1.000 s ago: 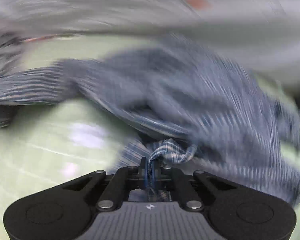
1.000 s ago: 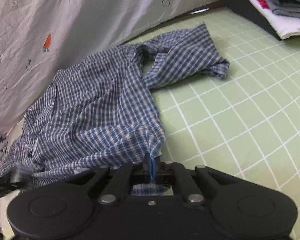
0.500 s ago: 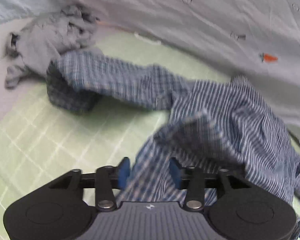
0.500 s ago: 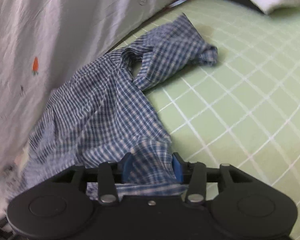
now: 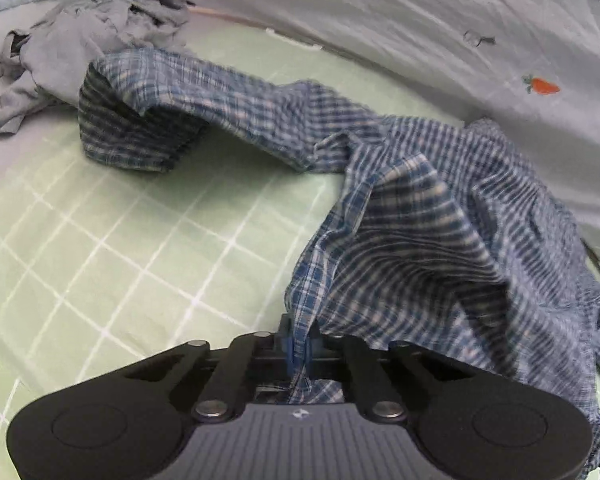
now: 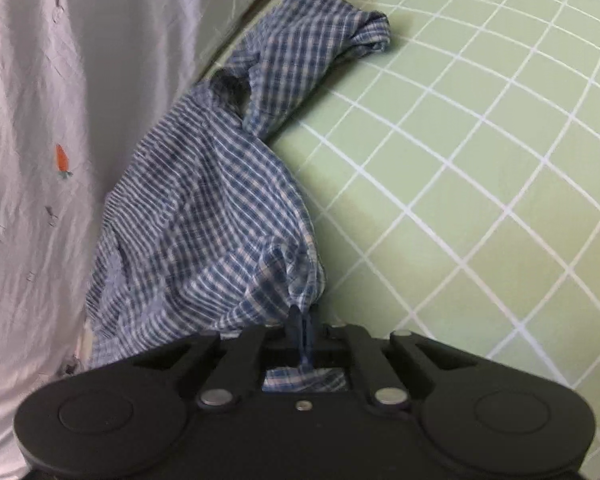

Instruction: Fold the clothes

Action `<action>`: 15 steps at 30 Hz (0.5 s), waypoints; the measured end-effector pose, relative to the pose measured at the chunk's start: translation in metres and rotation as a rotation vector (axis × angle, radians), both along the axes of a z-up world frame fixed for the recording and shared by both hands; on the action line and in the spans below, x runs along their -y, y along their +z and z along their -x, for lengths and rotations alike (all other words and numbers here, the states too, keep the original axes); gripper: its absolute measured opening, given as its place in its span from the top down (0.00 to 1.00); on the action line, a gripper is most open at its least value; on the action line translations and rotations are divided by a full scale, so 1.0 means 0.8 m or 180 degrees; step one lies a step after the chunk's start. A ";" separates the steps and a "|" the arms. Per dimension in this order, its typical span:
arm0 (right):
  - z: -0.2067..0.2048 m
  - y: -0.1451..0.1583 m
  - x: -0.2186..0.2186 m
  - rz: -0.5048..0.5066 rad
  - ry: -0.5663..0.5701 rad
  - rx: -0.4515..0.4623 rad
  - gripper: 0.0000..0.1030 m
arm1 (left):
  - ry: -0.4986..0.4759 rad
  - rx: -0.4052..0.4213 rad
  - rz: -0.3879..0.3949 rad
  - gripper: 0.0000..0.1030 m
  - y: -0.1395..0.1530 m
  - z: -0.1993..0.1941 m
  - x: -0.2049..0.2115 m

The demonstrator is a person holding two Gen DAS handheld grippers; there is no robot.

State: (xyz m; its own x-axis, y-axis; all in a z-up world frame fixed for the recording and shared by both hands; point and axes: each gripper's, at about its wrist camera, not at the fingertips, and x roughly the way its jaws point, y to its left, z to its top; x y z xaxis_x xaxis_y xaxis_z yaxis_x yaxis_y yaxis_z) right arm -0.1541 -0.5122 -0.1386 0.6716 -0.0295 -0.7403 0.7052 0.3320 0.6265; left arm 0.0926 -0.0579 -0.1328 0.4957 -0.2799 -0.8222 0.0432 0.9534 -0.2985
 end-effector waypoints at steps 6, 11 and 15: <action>0.035 0.073 0.004 0.0592 0.0091 0.0457 0.99 | -0.0025 0.0320 0.0286 0.98 0.078 0.035 -0.030; 0.076 0.135 0.021 0.0788 0.0050 0.0777 0.99 | 0.0199 0.0529 0.1102 0.97 0.146 0.083 -0.073; 0.083 0.128 0.037 0.0798 0.0066 0.0580 0.99 | 0.0540 0.0198 0.1050 0.96 0.103 0.094 -0.080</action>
